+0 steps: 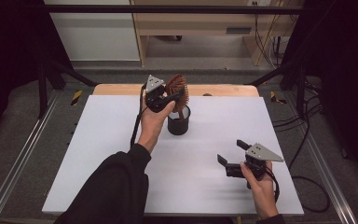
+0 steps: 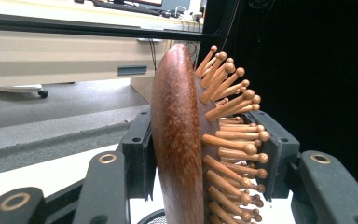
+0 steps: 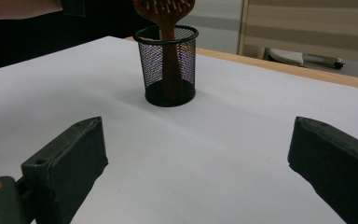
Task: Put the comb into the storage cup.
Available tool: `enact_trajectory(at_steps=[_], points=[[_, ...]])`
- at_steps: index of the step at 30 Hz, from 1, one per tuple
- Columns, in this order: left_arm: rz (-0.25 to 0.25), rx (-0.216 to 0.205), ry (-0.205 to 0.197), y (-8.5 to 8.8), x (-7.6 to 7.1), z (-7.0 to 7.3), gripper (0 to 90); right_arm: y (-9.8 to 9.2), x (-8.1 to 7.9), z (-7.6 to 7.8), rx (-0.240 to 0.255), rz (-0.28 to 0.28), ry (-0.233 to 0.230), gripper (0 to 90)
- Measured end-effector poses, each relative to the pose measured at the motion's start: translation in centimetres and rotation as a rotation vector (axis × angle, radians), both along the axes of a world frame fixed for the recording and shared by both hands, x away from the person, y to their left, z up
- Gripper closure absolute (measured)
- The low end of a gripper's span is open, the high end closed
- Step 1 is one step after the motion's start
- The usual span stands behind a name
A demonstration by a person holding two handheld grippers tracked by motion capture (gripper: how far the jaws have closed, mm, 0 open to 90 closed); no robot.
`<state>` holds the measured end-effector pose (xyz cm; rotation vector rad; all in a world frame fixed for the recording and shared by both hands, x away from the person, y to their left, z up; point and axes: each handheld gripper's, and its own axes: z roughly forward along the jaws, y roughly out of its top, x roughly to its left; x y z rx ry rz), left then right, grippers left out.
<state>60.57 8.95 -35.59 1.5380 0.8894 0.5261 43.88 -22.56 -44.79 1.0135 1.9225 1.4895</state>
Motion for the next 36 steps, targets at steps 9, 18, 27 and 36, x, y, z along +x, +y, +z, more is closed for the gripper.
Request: enact_trajectory(at_steps=[9, 18, 27, 36], points=[[0.004, -0.021, 0.014, 1.1, 0.2, -0.3, 46.9, 0.0, 0.0, 0.0, -0.001, -0.002, 0.002, 4.4], [0.015, -0.033, 0.024, 1.8, 0.3, -0.6, 45.8, 0.0, 0.0, -0.1, 0.001, -0.006, 0.007, 4.1], [0.028, -0.048, 0.041, 2.7, 0.6, -0.9, 44.5, 0.0, 0.1, -0.1, -0.001, -0.005, 0.005, 4.1], [0.033, -0.06, 0.058, 3.3, 1.1, -1.1, 43.8, 0.0, 0.1, -0.1, 0.0, -0.006, 0.007, 4.1]])
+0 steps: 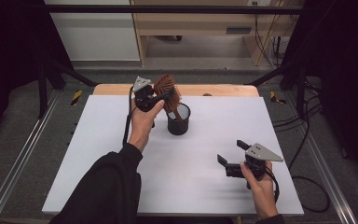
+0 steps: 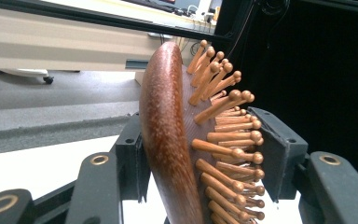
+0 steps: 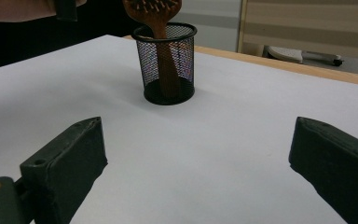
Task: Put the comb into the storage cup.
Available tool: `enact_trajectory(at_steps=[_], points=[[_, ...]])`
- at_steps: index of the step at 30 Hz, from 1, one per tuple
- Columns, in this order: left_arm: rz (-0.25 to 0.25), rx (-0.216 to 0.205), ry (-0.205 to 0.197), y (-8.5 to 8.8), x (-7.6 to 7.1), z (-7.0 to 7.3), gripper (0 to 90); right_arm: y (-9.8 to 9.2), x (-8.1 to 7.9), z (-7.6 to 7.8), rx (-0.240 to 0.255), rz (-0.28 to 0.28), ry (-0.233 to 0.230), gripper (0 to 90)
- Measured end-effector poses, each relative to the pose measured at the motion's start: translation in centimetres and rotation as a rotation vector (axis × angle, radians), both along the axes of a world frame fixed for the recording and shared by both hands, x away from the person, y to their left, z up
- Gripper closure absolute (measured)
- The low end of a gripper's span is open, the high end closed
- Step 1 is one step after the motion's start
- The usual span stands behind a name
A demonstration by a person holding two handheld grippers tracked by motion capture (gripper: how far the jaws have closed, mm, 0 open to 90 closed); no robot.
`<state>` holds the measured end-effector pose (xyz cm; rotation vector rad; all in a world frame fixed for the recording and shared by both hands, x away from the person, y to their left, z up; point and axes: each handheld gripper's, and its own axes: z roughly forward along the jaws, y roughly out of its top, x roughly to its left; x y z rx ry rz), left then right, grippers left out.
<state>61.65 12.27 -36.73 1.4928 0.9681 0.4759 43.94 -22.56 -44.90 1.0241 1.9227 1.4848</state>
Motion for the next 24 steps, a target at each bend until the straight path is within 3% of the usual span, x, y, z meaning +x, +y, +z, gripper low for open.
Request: enact_trajectory(at_steps=[11, 15, 24], points=[[0.015, 0.004, 0.008, 1.0, 0.2, -0.3, 41.9, 0.0, 0.0, 0.0, 0.001, 0.0, 0.003, 4.1], [0.032, 0.033, -0.014, 1.1, 0.2, -0.4, 40.0, 0.0, 0.0, 0.0, 0.002, -0.001, 0.004, 4.1], [0.039, 0.049, -0.035, 1.4, 0.3, -0.7, 37.8, 0.0, 0.0, -0.1, 0.001, 0.0, 0.005, 4.0]])
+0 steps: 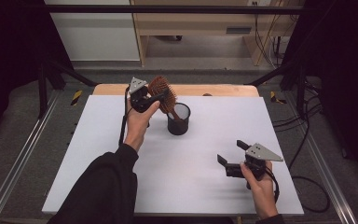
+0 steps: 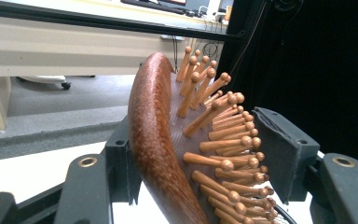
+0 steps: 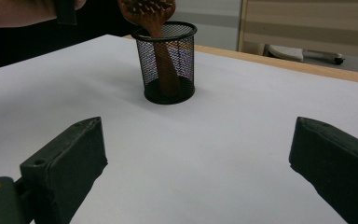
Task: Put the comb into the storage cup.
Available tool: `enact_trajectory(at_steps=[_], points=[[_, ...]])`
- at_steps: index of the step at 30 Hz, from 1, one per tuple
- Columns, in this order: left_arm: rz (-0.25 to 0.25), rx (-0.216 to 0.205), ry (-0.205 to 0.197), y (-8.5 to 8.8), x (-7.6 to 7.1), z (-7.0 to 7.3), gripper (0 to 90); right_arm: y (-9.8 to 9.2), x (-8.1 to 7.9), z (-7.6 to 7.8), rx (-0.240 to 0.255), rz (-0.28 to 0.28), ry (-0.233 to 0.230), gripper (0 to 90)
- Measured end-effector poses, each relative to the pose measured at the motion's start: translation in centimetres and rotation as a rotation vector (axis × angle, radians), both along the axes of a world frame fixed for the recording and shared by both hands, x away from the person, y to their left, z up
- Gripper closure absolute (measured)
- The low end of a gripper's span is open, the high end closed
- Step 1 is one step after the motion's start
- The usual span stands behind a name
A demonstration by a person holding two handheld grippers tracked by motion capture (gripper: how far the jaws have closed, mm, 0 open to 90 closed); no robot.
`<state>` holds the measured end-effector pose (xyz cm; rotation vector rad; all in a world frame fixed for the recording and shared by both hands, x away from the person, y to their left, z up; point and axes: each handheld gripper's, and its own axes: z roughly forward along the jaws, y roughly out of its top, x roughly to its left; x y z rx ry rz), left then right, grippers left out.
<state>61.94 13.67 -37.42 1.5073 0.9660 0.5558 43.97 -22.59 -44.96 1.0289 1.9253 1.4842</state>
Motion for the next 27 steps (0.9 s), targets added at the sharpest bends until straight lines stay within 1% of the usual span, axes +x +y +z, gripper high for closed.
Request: enact_trajectory(at_steps=[2, 6, 9, 13, 27], points=[[0.0, 0.004, -0.007, 0.06, 0.01, -0.07, 37.1, 0.0, 0.0, 0.0, 0.0, 0.0, 0.001, 4.0], [0.004, 0.043, -0.041, -0.07, -0.08, 0.0, 35.1, 0.0, -0.01, -0.01, 0.003, 0.0, 0.005, 4.0], [0.002, 0.054, -0.054, -0.11, -0.13, 0.0, 34.1, 0.01, -0.01, -0.01, 0.004, 0.001, 0.006, 4.0], [0.008, 0.058, -0.061, -0.02, -0.1, -0.05, 33.5, 0.0, -0.01, 0.0, 0.005, 0.001, 0.006, 3.9], [0.016, 0.061, -0.062, -0.02, -0.03, -0.14, 31.8, 0.02, 0.01, -0.02, 0.006, 0.002, 0.009, 3.9]])
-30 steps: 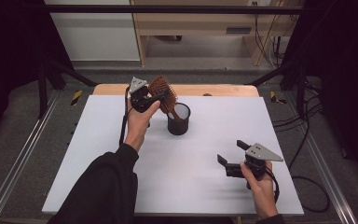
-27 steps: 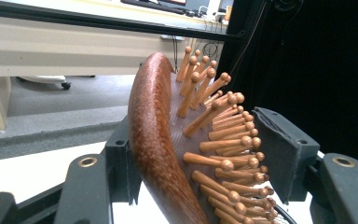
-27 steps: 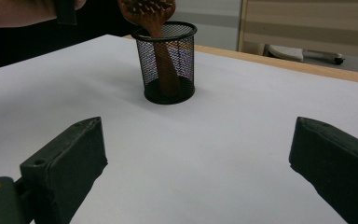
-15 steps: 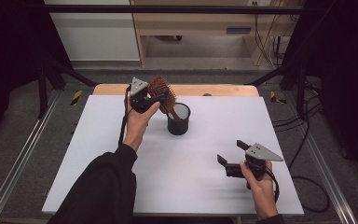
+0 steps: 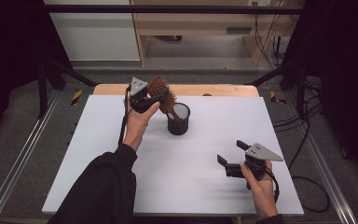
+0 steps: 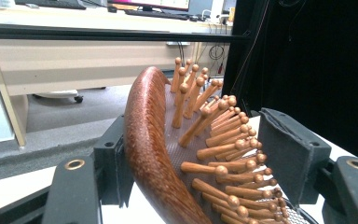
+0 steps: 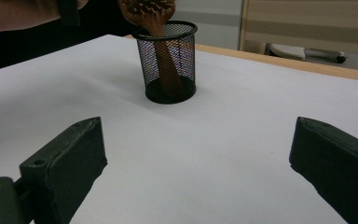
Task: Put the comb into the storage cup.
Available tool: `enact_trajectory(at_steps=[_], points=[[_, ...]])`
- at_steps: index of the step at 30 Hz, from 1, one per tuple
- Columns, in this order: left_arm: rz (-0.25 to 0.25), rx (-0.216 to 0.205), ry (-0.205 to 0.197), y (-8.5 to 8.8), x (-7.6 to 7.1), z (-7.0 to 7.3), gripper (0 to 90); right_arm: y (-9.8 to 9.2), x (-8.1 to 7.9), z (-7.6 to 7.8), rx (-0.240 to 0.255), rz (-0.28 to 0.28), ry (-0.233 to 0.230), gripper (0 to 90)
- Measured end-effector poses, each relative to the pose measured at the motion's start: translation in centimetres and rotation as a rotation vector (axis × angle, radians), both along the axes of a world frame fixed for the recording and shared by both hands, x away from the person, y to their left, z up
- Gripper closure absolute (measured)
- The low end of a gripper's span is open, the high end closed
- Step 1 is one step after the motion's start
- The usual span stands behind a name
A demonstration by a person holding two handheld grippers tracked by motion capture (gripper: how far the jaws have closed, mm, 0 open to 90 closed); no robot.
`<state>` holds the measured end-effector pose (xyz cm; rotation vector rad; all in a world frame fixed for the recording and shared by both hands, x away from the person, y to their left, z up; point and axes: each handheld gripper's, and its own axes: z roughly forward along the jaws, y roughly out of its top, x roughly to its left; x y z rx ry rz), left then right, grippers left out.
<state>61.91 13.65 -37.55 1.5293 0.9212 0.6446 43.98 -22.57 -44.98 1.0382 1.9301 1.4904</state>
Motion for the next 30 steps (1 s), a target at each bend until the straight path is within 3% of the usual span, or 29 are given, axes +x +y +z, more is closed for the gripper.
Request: enact_trajectory(at_steps=[30], points=[[0.014, -0.001, -0.002, 0.01, 0.14, -0.13, 27.9, 0.01, -0.04, 0.01, 0.002, 0.004, 0.002, 3.9]])
